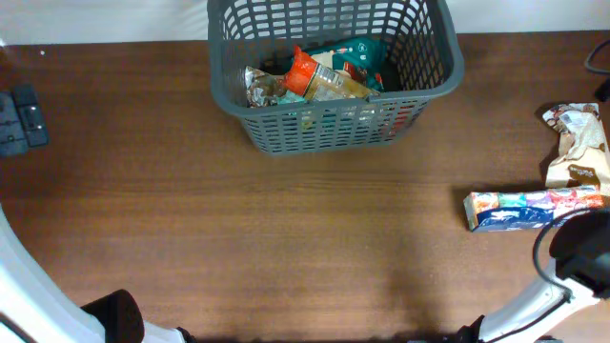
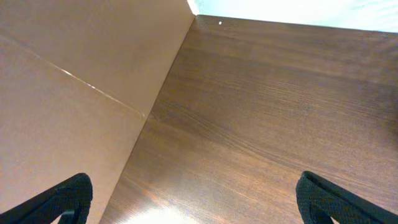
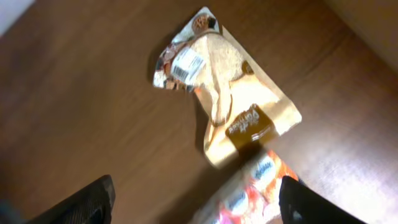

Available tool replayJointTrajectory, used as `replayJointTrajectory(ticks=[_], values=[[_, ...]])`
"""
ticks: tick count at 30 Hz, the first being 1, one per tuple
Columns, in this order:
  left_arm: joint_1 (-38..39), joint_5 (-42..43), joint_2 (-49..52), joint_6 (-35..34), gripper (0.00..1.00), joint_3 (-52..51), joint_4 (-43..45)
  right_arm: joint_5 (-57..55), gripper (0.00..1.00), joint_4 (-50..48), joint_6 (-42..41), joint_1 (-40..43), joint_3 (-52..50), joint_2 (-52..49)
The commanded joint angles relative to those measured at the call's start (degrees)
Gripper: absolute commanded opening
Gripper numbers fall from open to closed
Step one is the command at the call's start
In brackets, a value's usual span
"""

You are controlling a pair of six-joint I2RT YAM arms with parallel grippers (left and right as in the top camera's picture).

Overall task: Pack container
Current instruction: 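Move the right gripper to the cream rice bag and grasp it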

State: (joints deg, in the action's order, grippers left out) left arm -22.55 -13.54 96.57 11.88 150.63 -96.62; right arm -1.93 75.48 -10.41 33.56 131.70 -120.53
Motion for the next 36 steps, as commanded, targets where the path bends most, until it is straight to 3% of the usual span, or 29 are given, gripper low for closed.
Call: replayJointTrajectory(ticks=[1, 15, 34, 36], values=[[-0.28, 0.22, -0.52, -0.92, 0.99, 0.26, -0.02, -3.96, 0.81, -1.77, 4.37, 0.37, -0.02, -4.39], [-0.28, 0.22, -0.52, -0.92, 0.99, 0.26, -0.02, -4.98, 0.74, -11.28, 18.43, 0.59, -0.04, -14.49], [-0.28, 0.22, -0.52, -0.92, 0.99, 0.26, -0.02, -8.04, 0.80, -15.13, 20.52, 0.74, -0.04, -27.43], [-0.28, 0.22, -0.52, -0.92, 0.99, 0.26, -0.02, -8.00, 0.75, -15.08, 20.50, 0.74, -0.04, -28.15]])
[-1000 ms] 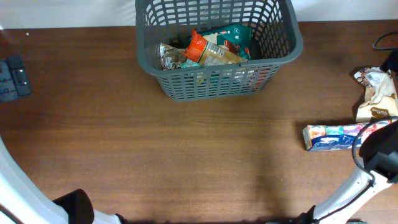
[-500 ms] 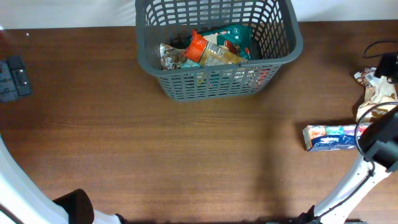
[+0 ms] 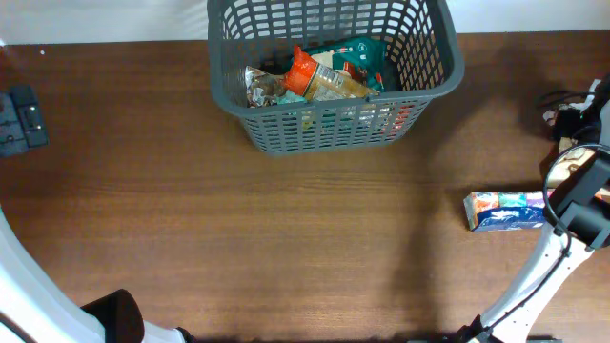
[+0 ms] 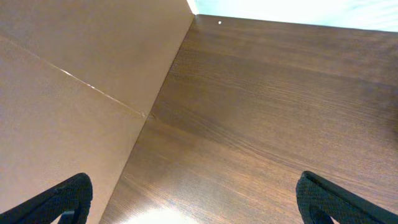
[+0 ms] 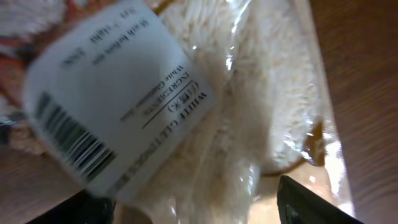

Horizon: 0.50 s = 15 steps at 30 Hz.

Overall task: Pack container
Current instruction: 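Move the right gripper to the cream rice bag and grasp it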

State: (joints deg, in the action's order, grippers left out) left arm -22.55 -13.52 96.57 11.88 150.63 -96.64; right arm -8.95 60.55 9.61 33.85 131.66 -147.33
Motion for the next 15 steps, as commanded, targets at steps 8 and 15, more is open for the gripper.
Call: replayJointTrajectory(ticks=[8, 15], values=[[-0.28, 0.20, -0.52, -0.92, 0.99, 0.26, 0.00, -0.94, 0.04, 0.09, -2.58, 0.31, -0.02, -2.56], [-0.28, 0.20, -0.52, -0.92, 0.99, 0.26, 0.00, 9.62, 0.04, 4.50, -12.26, 0.33, 3.37, -1.31]])
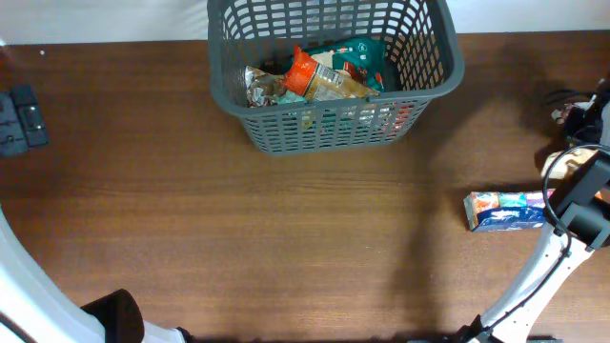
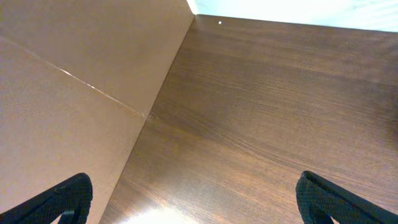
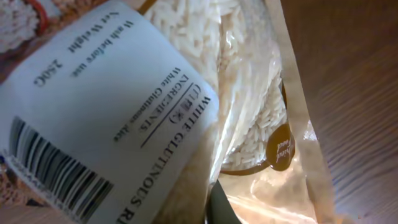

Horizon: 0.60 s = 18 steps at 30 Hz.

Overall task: Pack container
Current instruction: 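Move the right gripper to the cream rice bag and grasp it, then lift the rice bag with the right gripper and lower it into the basket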

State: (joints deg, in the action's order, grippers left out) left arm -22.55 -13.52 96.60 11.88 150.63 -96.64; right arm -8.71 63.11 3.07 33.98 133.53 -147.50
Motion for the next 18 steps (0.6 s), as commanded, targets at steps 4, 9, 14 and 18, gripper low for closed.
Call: replayJointTrajectory(ticks=[4, 9, 14, 18], values=[[-0.28, 0.22, -0.55, -0.92, 0.99, 0.26, 0.00, 24.68, 0.04, 5.70, -7.06, 0.17, 7.98, 1.44], [-0.28, 0.20, -0.55, -0.92, 0.99, 0.26, 0.00, 42.42, 0.04, 10.51, -11.30, 0.15, 21.97, 4.96], [-0.28, 0.20, -0.55, -0.92, 0.99, 0.26, 0.00, 56.08, 0.04, 10.78, -17.51, -0.28, 41.35, 8.87], [-0.28, 0.20, -0.55, -0.92, 0.99, 0.26, 0.00, 65.22, 0.04, 6.12, -18.60, -4.26, 46.16, 16.20]])
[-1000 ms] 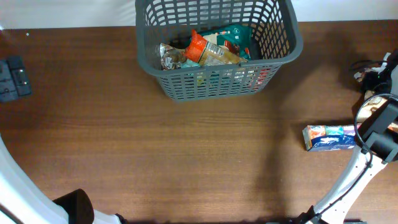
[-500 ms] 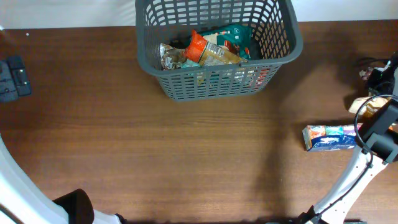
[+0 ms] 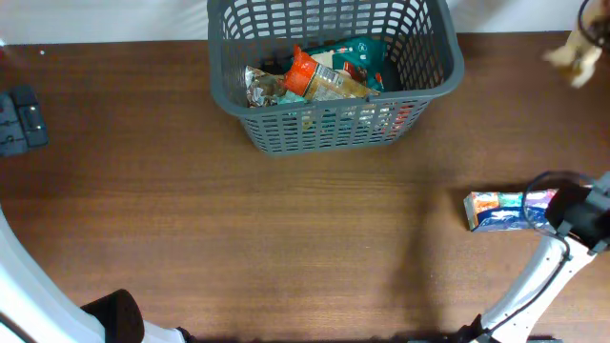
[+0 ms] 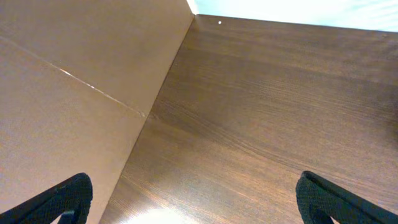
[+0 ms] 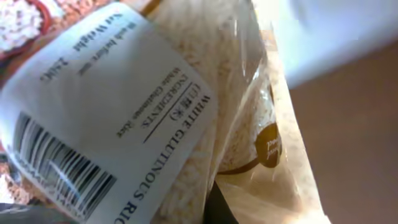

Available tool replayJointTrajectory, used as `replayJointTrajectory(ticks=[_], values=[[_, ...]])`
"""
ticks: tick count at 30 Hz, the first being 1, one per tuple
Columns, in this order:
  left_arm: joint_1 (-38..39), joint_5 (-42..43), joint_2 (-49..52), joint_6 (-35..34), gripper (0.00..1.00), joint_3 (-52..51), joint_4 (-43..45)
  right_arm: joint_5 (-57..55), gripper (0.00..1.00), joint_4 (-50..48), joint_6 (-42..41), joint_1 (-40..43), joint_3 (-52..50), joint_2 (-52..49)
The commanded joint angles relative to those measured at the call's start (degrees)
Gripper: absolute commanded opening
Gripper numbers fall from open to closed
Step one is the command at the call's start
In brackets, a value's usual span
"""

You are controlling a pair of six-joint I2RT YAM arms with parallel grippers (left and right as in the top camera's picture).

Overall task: Pack container
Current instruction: 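Lift the rice bag with the right gripper and lower it into the basket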

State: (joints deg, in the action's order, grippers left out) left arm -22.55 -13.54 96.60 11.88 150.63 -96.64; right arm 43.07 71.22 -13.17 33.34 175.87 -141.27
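A grey plastic basket [image 3: 334, 114] stands at the back middle of the table, holding an orange-capped bottle, a teal pack and other wrapped goods. A bag of white glutinous rice [image 3: 575, 54] hangs blurred at the far right, off the table. It fills the right wrist view as rice bag [image 5: 161, 118], and my right gripper [image 5: 214, 208] is shut on it, one dark finger showing behind the film. A colourful long box [image 3: 510, 210] lies at the right edge. My left gripper [image 4: 199, 199] is open over bare wood at the near left.
A black device [image 3: 21, 119] lies at the table's left edge. The white right arm [image 3: 543, 286] rises from the near right corner beside the long box. A brown panel [image 4: 74, 93] borders the table in the left wrist view.
The rice bag was lying on the table at the right edge with my right gripper closed on it. Now it is off the table, higher and farther back. The left arm is unchanged.
My right gripper stood open above the rice bag and the long box. Then it was down at the bag with its fingers on either side. Then it was shut on the bag on the table, and now holds it in the air.
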Motion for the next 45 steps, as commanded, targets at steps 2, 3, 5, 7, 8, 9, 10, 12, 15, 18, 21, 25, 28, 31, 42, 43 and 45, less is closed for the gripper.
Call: replayJointTrajectory(ticks=[2, 3, 5, 7, 8, 9, 10, 12, 15, 18, 21, 25, 28, 31, 42, 43, 45], values=[[-0.28, 0.22, -0.55, -0.92, 0.99, 0.26, 0.00, 14.14, 0.04, -3.32, -1.05, -8.98, 3.82, 15.02], [-0.28, 0.22, -0.55, -0.92, 0.99, 0.26, 0.00, 14.10, 0.04, -3.52, 0.96, -10.88, 3.82, 16.24], [-0.28, 0.22, -0.55, -0.92, 0.99, 0.26, 0.00, 13.03, 0.03, -3.54, 5.49, -15.82, 3.82, 18.38], [-0.28, 0.22, -0.55, -0.92, 0.99, 0.26, 0.00, 10.40, 0.04, -3.37, 9.16, -21.24, 3.82, 19.65], [-0.28, 0.24, -0.55, -0.92, 0.99, 0.26, 0.00, 8.24, 0.04, -2.82, 10.84, -24.15, 3.82, 19.89], [-0.28, 0.22, -0.55, -0.92, 0.99, 0.26, -0.02, 6.19, 0.04, -2.19, 12.09, -26.62, 3.82, 19.98], [-0.28, 0.22, -0.55, -0.92, 0.99, 0.26, 0.00, 3.41, 0.04, -1.29, 13.70, -29.53, 3.78, 19.96], [-0.28, 0.22, -0.55, -0.92, 0.99, 0.26, 0.00, -5.05, 0.03, 0.85, 17.51, -35.06, 3.13, 19.65], [-0.28, 0.22, -0.55, -0.92, 0.99, 0.26, 0.00, -21.66, 0.03, 2.82, 20.57, -42.45, 1.42, 18.97], [-0.28, 0.22, -0.55, -0.92, 0.99, 0.26, 0.00, -36.44, 0.04, 1.86, 21.97, -48.17, -2.40, 18.84], [-0.28, 0.22, -0.55, -0.92, 0.99, 0.26, 0.00, -44.89, 0.04, -1.07, 21.97, -51.54, -7.34, 18.80], [-0.28, 0.22, -0.55, -0.92, 0.99, 0.26, 0.00, -46.69, 0.04, -5.05, 21.94, -52.46, -15.30, 18.64], [-0.28, 0.22, -0.55, -0.92, 0.99, 0.26, 0.00, -46.77, 0.04, -8.76, 21.94, -52.15, -22.53, 18.64], [-0.28, 0.22, -0.55, -0.92, 0.99, 0.26, 0.00, -46.77, 0.04, -12.20, 21.90, -51.91, -29.44, 18.64], [-0.28, 0.22, -0.55, -0.92, 0.99, 0.26, 0.00, -46.58, 0.04, -17.09, 21.73, -51.71, -44.04, 18.62], [-0.28, 0.22, -0.55, -0.92, 0.99, 0.26, 0.00, -46.60, 0.05, -17.16, 21.73, -51.71, -44.72, 18.62], [-0.28, 0.22, -0.55, -0.92, 0.99, 0.26, 0.00, -46.60, 0.44, -16.85, 21.73, -51.71, -45.16, 18.62]])
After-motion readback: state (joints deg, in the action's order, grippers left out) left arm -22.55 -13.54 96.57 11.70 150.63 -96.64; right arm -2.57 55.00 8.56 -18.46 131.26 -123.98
